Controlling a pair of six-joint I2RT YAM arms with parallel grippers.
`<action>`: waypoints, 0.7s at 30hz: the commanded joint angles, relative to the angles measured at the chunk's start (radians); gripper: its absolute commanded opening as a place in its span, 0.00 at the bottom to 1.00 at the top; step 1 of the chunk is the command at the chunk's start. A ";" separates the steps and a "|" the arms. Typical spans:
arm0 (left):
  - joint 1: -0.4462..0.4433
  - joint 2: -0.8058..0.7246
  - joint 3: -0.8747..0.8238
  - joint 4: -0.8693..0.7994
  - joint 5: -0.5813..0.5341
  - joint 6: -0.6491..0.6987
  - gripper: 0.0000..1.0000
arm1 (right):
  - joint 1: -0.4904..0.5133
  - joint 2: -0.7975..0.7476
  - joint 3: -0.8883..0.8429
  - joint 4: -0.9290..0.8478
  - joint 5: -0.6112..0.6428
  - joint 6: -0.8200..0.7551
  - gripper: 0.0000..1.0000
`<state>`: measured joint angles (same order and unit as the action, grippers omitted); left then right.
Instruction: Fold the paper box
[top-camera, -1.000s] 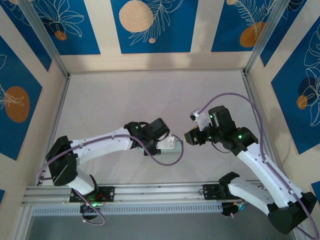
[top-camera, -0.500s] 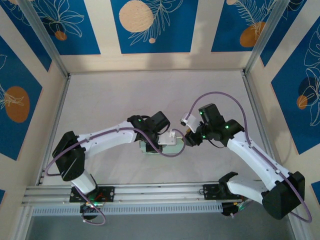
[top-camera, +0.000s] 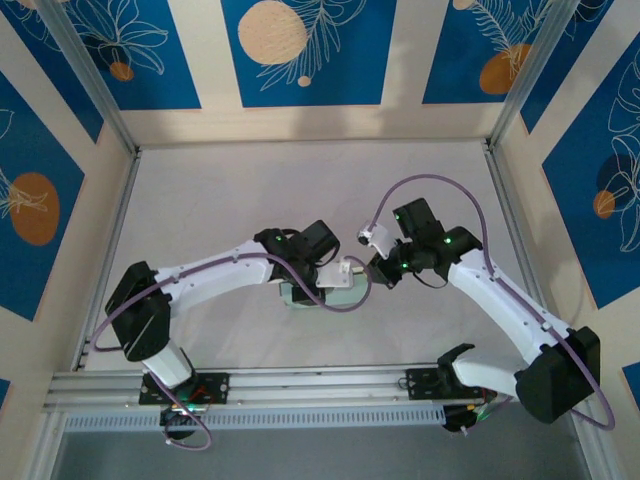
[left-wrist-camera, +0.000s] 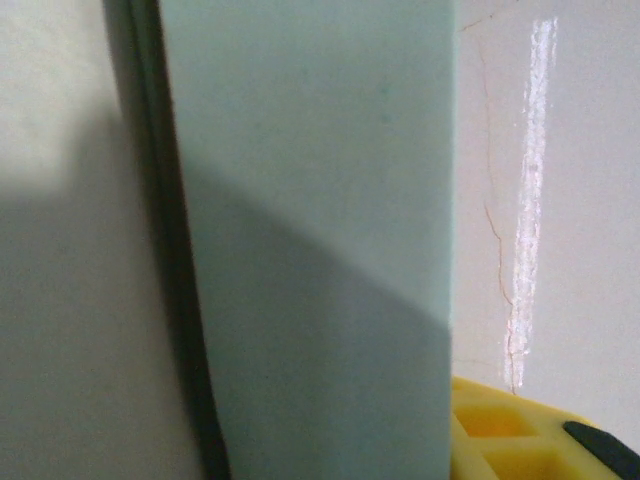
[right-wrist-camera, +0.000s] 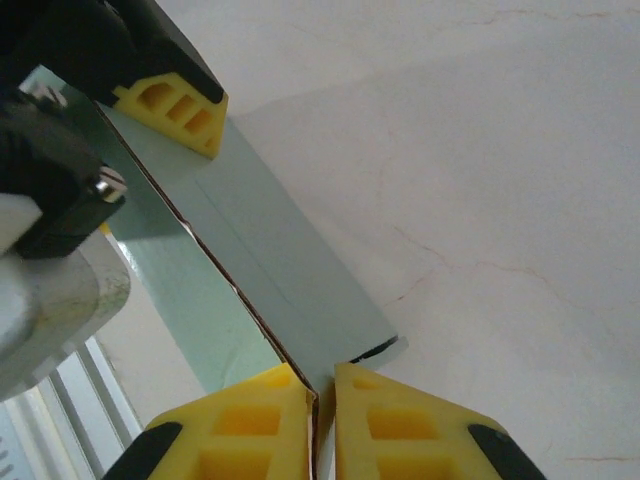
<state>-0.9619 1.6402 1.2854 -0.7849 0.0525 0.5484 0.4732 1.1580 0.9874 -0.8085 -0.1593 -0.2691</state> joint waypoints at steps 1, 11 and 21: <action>0.008 0.033 0.014 -0.032 0.038 0.007 0.40 | -0.018 0.021 0.066 -0.026 -0.074 0.098 0.12; 0.010 0.063 0.049 -0.037 0.038 -0.005 0.40 | -0.033 0.158 0.169 -0.132 -0.086 0.323 0.11; 0.022 0.093 0.080 -0.078 0.042 -0.006 0.36 | -0.011 0.097 0.099 -0.070 -0.016 0.410 0.26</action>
<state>-0.9485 1.6981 1.3506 -0.8196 0.0528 0.5316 0.4488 1.3037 1.1027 -0.9146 -0.1612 0.1123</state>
